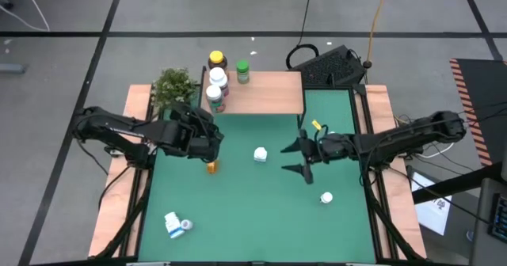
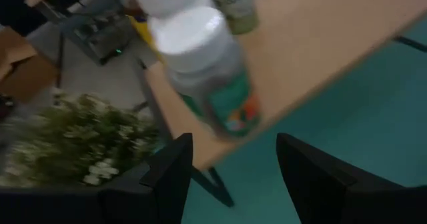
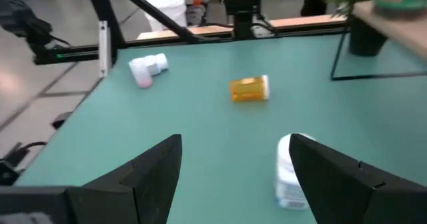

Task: Pick and place medicine bottles onto shelf by color
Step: Put the bottom white and blue pill bottle on the shelf

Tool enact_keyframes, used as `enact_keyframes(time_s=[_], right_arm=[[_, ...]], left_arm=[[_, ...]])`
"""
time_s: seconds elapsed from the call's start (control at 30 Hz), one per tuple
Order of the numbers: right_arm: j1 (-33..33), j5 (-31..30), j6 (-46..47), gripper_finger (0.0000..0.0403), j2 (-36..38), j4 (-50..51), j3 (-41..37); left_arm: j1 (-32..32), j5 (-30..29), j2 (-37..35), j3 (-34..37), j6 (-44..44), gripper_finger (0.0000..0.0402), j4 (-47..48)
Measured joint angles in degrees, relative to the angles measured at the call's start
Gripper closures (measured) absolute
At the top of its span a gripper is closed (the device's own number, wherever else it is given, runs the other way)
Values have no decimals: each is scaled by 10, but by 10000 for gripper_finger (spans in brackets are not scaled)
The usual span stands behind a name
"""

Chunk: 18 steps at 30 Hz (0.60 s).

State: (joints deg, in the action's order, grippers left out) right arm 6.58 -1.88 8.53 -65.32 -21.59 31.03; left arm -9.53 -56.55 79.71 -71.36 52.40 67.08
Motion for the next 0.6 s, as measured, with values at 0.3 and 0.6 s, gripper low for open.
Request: enact_keyframes(time_s=[0.3,0.6], right_arm=[[74,-135,72,133,0,69,-11],[176,-212,150,133,-23,25,-11]], left_arm=[[-80,18,27,0,-36,183,-125],[-132,75,66,0,-34,183,-170]])
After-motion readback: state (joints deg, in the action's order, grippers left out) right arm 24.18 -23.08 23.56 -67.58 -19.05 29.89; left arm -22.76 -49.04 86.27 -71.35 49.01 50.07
